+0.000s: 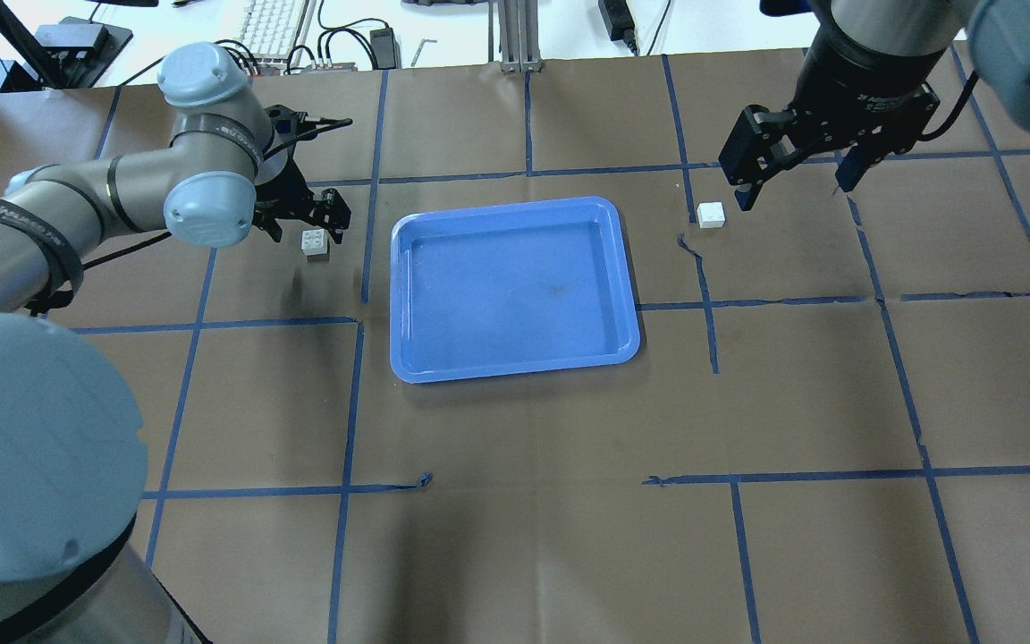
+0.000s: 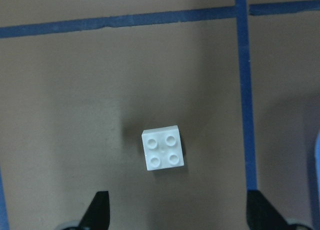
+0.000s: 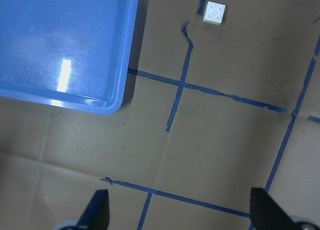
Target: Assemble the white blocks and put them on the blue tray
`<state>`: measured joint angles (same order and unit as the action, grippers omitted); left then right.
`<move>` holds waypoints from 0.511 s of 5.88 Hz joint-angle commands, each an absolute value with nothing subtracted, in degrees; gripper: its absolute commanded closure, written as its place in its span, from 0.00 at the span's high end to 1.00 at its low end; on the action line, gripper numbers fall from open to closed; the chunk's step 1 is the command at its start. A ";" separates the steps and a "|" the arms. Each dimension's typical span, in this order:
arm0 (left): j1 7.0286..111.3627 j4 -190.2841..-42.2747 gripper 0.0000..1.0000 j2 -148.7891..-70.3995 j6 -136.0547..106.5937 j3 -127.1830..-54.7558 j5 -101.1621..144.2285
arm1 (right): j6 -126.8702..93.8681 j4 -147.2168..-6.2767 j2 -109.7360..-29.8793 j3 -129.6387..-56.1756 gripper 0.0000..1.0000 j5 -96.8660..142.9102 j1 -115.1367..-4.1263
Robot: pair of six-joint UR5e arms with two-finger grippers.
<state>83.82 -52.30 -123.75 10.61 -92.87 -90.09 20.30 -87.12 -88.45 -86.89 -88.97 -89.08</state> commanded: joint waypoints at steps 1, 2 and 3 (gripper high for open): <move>83.76 -50.98 0.77 -124.89 10.72 -92.90 -90.09 | 43.20 -87.36 -86.67 -86.75 1.00 -88.68 -84.50; 83.76 -50.98 0.42 -124.89 10.90 -92.81 -90.09 | 57.08 -89.71 -85.53 -86.75 1.00 -88.59 -80.98; 83.76 -50.98 0.16 -124.72 13.68 -92.46 -90.09 | 68.79 -91.39 -84.39 -86.23 1.00 -88.59 -77.82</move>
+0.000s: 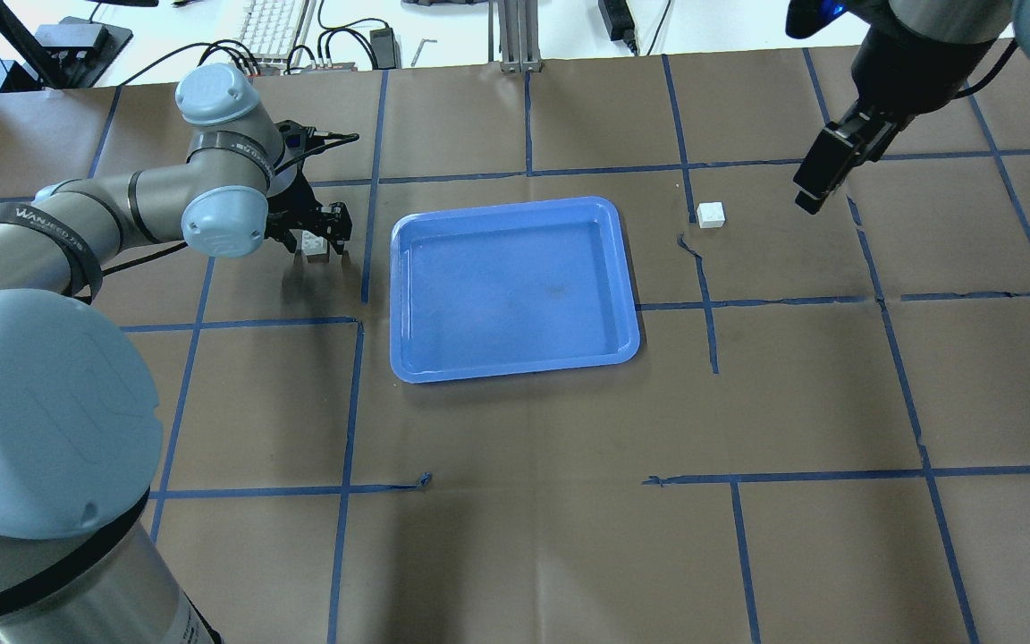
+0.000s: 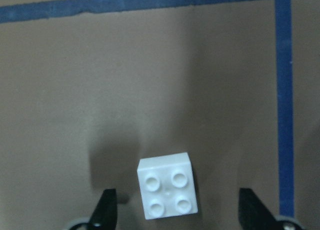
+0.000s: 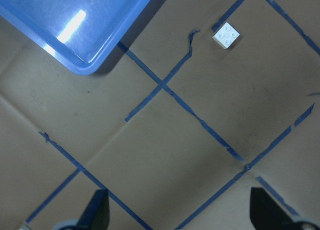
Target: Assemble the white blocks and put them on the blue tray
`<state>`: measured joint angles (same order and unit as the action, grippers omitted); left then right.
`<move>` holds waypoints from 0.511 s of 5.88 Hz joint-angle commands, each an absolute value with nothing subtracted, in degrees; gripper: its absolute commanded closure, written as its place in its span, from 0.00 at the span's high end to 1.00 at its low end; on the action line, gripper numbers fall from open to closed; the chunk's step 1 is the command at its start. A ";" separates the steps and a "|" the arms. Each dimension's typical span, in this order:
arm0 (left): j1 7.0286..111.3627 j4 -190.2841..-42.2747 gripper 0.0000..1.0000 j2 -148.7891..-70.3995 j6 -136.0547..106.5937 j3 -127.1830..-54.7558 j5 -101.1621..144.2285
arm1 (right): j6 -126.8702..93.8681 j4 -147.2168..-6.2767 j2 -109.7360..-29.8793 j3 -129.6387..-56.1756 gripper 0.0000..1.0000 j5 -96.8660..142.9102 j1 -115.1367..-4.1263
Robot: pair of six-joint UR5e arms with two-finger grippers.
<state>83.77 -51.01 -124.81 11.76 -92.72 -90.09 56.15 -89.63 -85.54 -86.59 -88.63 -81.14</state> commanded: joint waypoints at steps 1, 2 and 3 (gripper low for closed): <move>83.76 -51.24 0.08 -124.28 16.76 -91.76 -90.09 | 82.39 -93.93 -82.55 -86.05 1.00 -88.59 -76.91; 83.76 -50.54 0.08 -122.54 26.71 -92.72 -90.09 | 92.88 -98.39 -79.75 -85.96 1.00 -87.90 -76.82; 85.24 -51.84 0.08 -120.17 34.72 -92.90 -89.74 | 95.95 -99.05 -77.19 -86.39 1.00 -80.49 -76.56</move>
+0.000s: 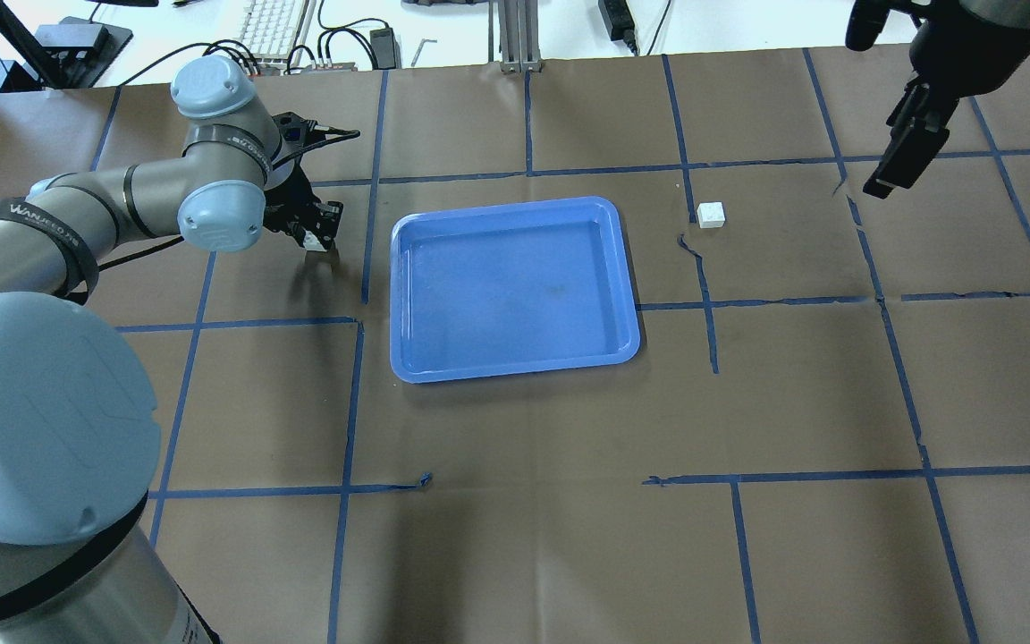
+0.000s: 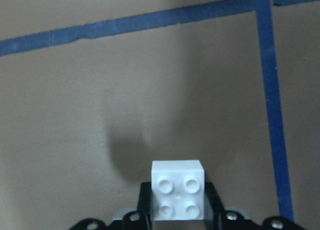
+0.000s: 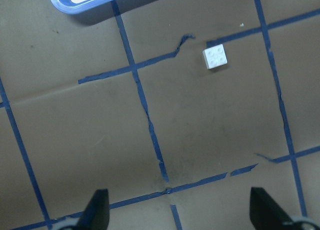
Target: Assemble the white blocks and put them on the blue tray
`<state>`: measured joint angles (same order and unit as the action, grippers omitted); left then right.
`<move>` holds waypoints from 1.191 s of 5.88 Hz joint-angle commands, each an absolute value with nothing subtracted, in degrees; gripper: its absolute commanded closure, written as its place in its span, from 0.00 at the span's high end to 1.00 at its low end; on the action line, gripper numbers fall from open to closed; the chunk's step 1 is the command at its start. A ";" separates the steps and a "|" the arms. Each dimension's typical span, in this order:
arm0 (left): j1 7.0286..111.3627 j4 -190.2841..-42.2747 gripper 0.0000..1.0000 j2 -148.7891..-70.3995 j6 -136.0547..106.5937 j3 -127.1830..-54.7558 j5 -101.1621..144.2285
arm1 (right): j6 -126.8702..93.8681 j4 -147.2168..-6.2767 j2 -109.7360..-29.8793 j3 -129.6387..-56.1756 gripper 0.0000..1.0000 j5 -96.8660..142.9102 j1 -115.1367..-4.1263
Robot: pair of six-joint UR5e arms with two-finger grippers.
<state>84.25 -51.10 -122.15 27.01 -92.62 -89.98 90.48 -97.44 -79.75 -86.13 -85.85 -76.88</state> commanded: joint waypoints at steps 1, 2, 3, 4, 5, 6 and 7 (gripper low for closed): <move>91.95 -56.90 0.08 -116.41 35.15 -92.99 -89.82 | 100.59 -99.14 -74.38 -86.74 1.00 -74.59 -74.73; 98.98 -57.65 0.08 -115.32 35.50 -93.08 -90.09 | 106.12 -99.05 -70.79 -87.01 1.00 -70.27 -72.97; 104.88 -56.96 0.09 -116.10 40.21 -93.34 -90.09 | 109.83 -99.92 -66.49 -87.01 1.00 -65.18 -71.91; 107.99 -56.78 0.09 -116.19 48.35 -94.38 -90.09 | 111.86 -104.11 -62.62 -86.92 1.00 -60.60 -71.11; 109.24 -54.52 0.11 -117.93 52.69 -95.96 -89.57 | 112.58 -108.76 -58.23 -86.84 1.00 -55.68 -71.10; 110.81 -47.79 0.12 -119.52 55.08 -97.98 -89.73 | 112.59 -113.59 -54.09 -86.57 1.00 -53.29 -71.10; 110.83 -45.90 0.12 -119.88 60.50 -98.78 -90.08 | 113.02 -114.95 -51.18 -86.49 1.00 -52.39 -71.19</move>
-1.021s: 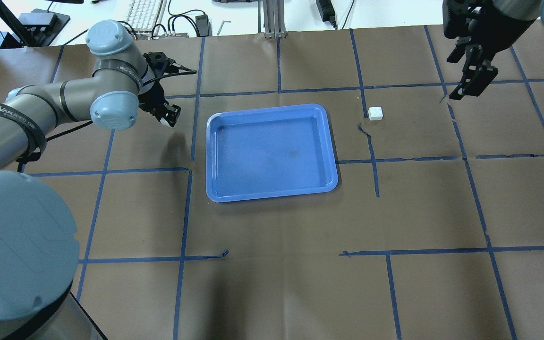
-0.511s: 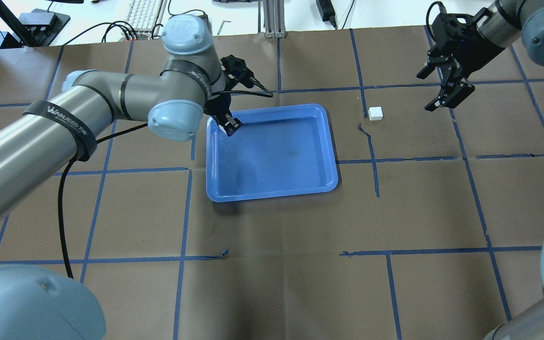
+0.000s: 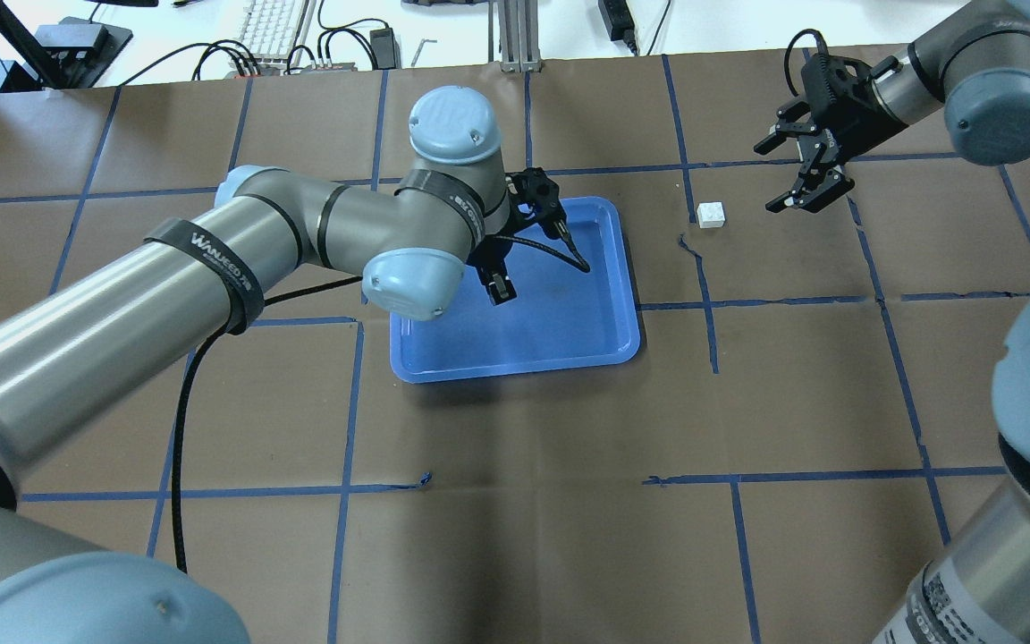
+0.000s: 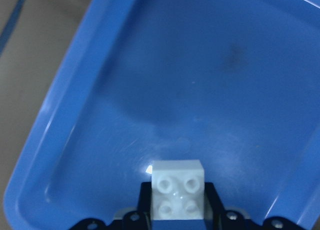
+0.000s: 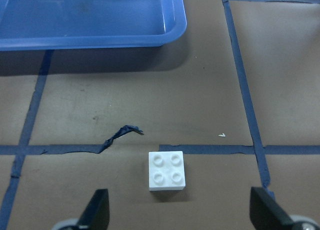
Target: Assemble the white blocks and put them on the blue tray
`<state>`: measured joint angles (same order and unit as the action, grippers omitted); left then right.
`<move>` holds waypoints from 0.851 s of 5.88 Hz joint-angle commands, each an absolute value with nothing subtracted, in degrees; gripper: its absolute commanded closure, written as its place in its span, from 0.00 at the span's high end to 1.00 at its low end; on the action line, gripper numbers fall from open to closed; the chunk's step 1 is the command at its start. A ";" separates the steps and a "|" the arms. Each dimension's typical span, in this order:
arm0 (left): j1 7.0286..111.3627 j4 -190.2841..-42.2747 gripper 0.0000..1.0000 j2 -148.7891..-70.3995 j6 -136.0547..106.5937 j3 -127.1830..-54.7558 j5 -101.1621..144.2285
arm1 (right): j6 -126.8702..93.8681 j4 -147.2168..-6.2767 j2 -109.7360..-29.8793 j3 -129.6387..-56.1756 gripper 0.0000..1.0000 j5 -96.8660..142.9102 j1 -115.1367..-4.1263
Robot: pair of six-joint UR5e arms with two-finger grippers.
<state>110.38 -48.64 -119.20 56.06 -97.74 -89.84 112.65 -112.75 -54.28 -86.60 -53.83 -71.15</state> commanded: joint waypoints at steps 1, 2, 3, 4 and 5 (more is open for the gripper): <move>110.74 -45.18 0.12 -120.14 60.99 -98.96 -90.09 | 113.03 -114.87 -50.20 -86.57 1.00 -51.25 -71.45; 110.48 -45.26 0.12 -120.06 61.17 -99.23 -90.09 | 113.03 -114.79 -50.01 -86.57 1.00 -51.15 -71.80; 110.39 -45.35 0.12 -120.15 62.13 -99.32 -90.17 | 112.94 -114.79 -49.49 -86.57 0.99 -51.15 -72.76; 110.39 -45.35 0.14 -120.23 61.79 -99.32 -90.26 | 112.85 -114.79 -49.40 -86.57 0.98 -51.15 -73.30; 110.39 -45.35 0.15 -120.32 61.79 -99.66 -90.35 | 112.94 -114.79 -49.39 -86.57 0.87 -51.24 -73.30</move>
